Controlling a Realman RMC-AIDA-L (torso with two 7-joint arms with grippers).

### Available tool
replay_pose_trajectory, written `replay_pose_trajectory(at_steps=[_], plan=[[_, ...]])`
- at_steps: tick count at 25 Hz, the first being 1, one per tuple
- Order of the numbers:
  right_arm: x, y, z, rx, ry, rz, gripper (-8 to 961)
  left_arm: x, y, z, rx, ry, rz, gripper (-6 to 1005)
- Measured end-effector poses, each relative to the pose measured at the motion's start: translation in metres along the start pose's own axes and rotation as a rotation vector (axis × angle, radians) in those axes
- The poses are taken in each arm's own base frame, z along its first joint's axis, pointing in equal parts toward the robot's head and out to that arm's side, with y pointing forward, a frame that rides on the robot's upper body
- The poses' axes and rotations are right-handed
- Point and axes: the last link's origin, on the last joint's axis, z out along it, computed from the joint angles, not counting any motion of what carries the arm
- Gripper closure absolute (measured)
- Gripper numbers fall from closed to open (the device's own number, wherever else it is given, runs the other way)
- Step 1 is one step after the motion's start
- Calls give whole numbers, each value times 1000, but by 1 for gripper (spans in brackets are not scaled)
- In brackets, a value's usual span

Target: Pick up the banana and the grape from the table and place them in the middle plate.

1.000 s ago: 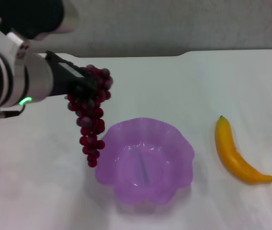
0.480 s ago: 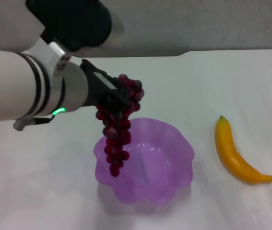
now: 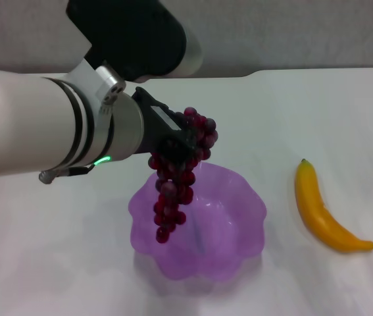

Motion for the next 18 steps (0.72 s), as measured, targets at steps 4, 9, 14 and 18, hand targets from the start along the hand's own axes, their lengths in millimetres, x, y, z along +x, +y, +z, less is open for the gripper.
replay_pose_trajectory(at_steps=[4, 9, 14, 18], plan=[[0, 1, 1, -3, -2, 0, 118, 0, 0, 2, -1, 2, -1, 829], [-1, 1, 2, -6, -4, 1, 117, -1, 5, 8, -14, -3, 7, 830], [-1, 1, 3, -9, -4, 0, 117, -4, 7, 20, -28, -28, 13, 830], [-1, 2, 4, -12, -5, 0, 117, -6, 9, 30, -41, -41, 9, 830]])
